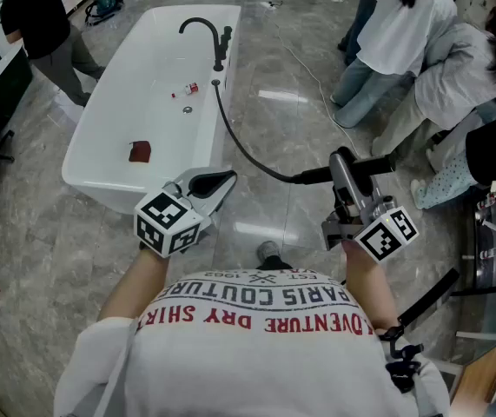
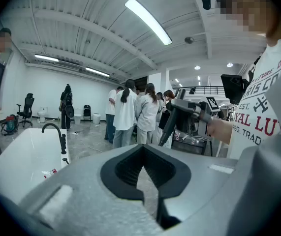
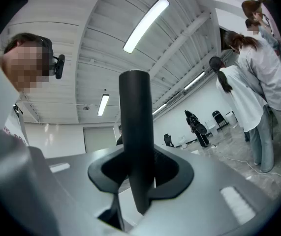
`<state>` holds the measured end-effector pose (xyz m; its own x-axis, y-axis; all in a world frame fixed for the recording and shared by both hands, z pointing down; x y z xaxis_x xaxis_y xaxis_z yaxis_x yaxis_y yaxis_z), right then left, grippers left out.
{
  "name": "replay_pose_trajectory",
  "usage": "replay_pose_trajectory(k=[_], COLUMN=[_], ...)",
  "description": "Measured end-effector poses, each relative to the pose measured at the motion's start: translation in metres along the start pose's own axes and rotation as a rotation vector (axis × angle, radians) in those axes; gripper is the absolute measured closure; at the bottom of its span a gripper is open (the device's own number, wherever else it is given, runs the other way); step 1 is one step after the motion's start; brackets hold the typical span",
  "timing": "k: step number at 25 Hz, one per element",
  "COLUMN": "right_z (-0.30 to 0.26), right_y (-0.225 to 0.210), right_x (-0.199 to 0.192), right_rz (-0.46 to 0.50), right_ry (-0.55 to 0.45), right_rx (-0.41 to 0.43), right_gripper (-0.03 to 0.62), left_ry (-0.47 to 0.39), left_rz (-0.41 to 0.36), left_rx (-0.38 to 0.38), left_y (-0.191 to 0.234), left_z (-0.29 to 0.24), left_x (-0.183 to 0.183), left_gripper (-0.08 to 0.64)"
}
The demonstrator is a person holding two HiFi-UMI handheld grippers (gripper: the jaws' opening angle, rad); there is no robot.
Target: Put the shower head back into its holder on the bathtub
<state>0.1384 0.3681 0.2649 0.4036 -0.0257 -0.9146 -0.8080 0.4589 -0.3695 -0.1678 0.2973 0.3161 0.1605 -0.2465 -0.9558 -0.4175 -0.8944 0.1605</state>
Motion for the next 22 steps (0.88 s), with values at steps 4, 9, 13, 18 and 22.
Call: replay_pose_trajectory(k=[4,9,13,18,22], right_z=[-0.0013,-0.0021,-0.003,-0.001,-0.0004], right_y=[-0.0089,-0.0105,-0.0092,-0.0048,-0.0014], right_x=[0.0027,0.0003,0.0013,0.0033,0.0003], right_rz=[-0.004,-0.006,-0.009,0.005,0.006], right_ry=[0.011,0.016,0.015,0.023,0.025], right_rx=[-0.003,-0.007,-0.011,-0.015,-0.017], right_gripper=[0.485,0.485,0.485,0.485,0.483], left_ry=[0.0,0.005,0.004,-0.007,-0.008], left_rz=[0.006,0.017,0.021,0.026,0.033], left_rx=[-0.008,-0.013,-0.023,-0.031,-0.037], left_y=[-0.0002,0.0031,0.0035,0.0025,0.0034], left_z=[-0.0078,-0.011,-0.0114,-0.0102,-0.0078], left_x=[-0.0003,-0.0024,-0.0029,-0.002,-0.0081], left_gripper=[0.558,0.558,0.558,0.558,0.558])
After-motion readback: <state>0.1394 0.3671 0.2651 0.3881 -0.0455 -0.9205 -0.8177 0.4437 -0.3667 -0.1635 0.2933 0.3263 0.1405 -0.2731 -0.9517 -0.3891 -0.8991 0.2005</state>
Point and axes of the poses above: the fingertips, and each gripper's own axes: z backward along the fingers, y to its left, x out of its top, the point moved 10 cm from there along z, backward along the fingers, and after that the axes turned 1 degree about z, right-handed, at the moved point
